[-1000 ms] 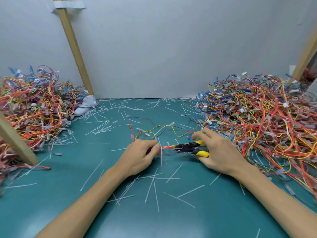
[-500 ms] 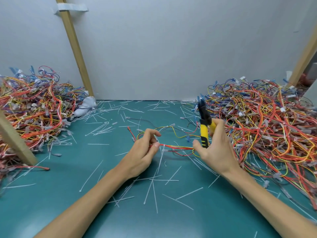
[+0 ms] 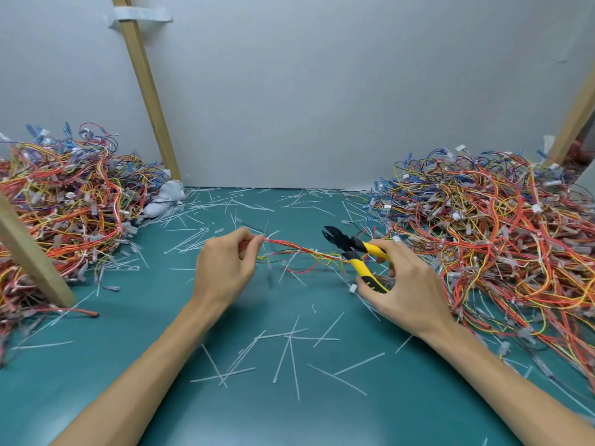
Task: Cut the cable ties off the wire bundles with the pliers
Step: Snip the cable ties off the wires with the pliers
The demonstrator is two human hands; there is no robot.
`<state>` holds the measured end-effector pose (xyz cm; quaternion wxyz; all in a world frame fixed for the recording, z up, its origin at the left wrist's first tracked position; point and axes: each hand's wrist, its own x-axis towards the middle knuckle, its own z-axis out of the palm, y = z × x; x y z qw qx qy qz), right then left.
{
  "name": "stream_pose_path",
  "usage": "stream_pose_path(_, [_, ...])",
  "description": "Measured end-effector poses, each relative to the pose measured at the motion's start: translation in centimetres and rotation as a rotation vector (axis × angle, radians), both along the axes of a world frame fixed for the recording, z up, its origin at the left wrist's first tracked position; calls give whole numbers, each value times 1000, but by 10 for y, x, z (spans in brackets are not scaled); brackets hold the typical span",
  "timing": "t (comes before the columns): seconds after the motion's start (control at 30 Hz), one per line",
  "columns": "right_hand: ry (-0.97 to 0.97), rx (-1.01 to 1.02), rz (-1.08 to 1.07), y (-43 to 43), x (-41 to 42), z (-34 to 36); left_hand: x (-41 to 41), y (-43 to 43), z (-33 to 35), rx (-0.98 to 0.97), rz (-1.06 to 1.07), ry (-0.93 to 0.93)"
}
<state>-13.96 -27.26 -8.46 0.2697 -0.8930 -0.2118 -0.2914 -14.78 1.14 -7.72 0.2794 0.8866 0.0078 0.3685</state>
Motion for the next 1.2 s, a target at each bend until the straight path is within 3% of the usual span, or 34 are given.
stream_pose_path(0.23, [-117, -407, 40, -2, 1, -1, -1, -21, -16, -44, -193, 154])
stream_pose_path(0.57, [-117, -339, 65, 1, -3, 0, -5, -20, -18, -94, -455, 259])
stream_pose_path(1.2, [-140, -421, 130, 0, -3, 1, -5, -19, -18, -205, -570, 385])
